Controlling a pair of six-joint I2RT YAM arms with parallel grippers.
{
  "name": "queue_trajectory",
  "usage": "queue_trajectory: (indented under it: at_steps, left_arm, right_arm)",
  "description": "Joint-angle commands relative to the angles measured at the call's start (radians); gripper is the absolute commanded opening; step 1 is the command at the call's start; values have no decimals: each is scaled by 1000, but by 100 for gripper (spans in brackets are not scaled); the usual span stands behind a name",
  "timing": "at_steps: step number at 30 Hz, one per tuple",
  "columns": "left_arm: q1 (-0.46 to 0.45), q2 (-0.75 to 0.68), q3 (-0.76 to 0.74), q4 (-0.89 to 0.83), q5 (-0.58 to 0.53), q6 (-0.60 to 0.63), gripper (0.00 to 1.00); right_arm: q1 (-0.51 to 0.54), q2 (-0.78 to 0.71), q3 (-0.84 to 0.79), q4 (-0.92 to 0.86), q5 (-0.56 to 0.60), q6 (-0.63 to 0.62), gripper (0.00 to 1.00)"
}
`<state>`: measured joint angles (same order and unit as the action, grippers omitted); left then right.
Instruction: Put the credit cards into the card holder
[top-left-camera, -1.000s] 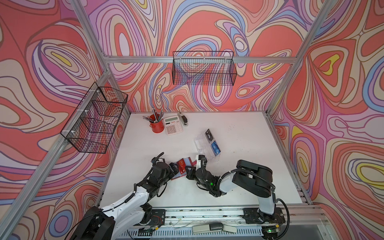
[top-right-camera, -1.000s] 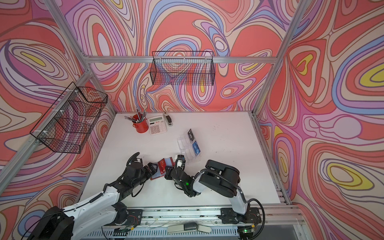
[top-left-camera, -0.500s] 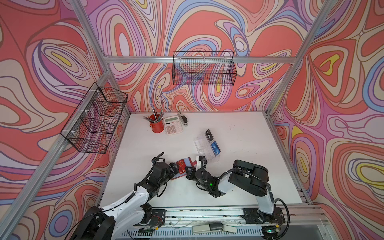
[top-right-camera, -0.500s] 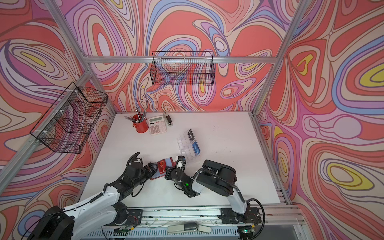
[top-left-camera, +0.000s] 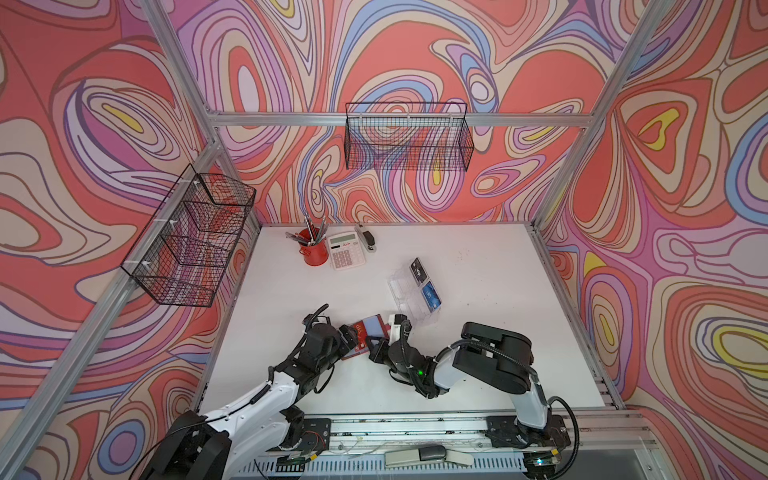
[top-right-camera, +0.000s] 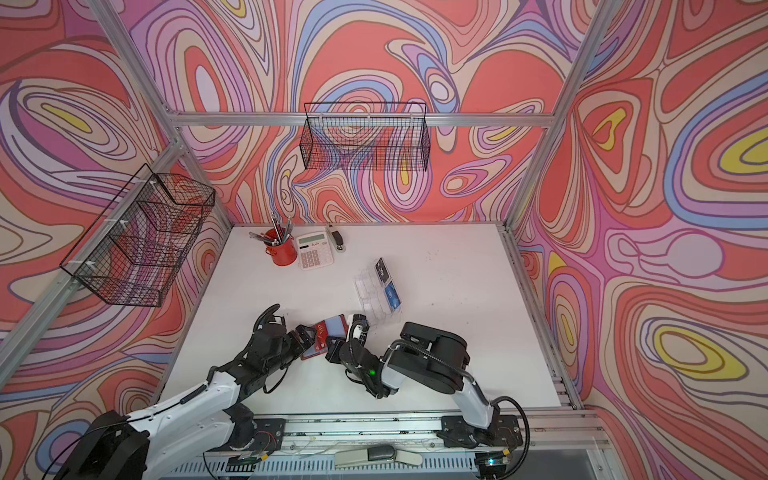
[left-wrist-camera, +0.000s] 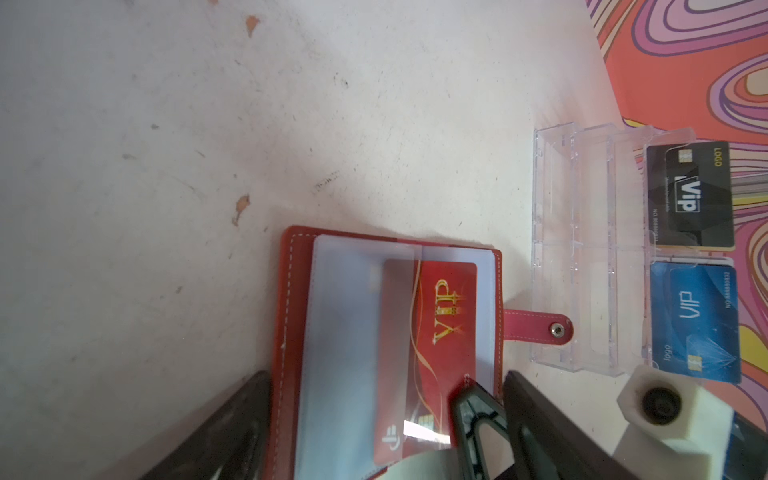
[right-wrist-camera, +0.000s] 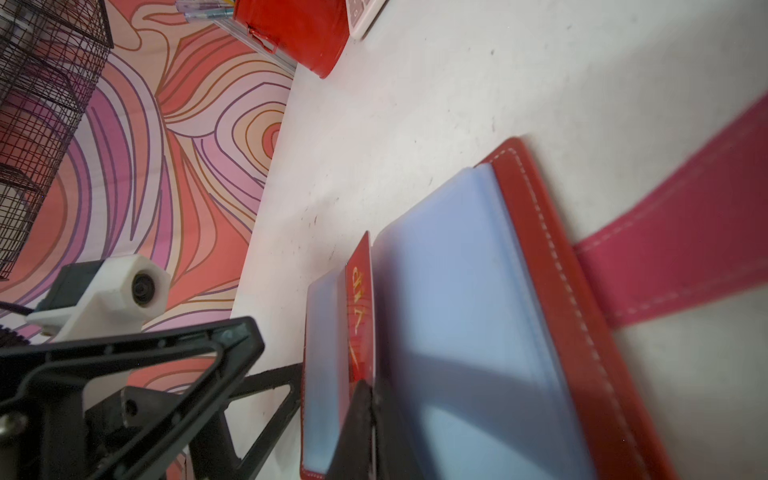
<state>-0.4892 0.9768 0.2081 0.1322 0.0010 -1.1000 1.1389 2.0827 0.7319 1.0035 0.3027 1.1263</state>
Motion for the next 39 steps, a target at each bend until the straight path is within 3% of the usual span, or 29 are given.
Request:
queue_trajectory:
  at_steps: [1, 13, 19, 26, 29, 39]
  left_arm:
    - [3, 25, -17, -96, 25, -4, 89]
    - [3, 22, -16, -95, 27, -3, 89]
    - [3, 13, -16, -103, 21, -4, 89]
    - [4, -4, -21, -109, 12, -6, 89]
    - [4, -8, -21, -111, 14, -7, 89]
    - [4, -10, -23, -114, 17, -7, 89]
  right_arm:
    - [14, 16, -10, -41, 3, 12, 0]
    - [22, 10, 42, -195, 36, 14, 0]
    - [22, -115, 17, -328, 120, -30, 23]
    - [21, -235, 13, -455, 176, -54, 37]
    - [17, -217, 39, -463, 150, -68, 40]
    - [-14, -41, 205, -481, -16, -97, 34]
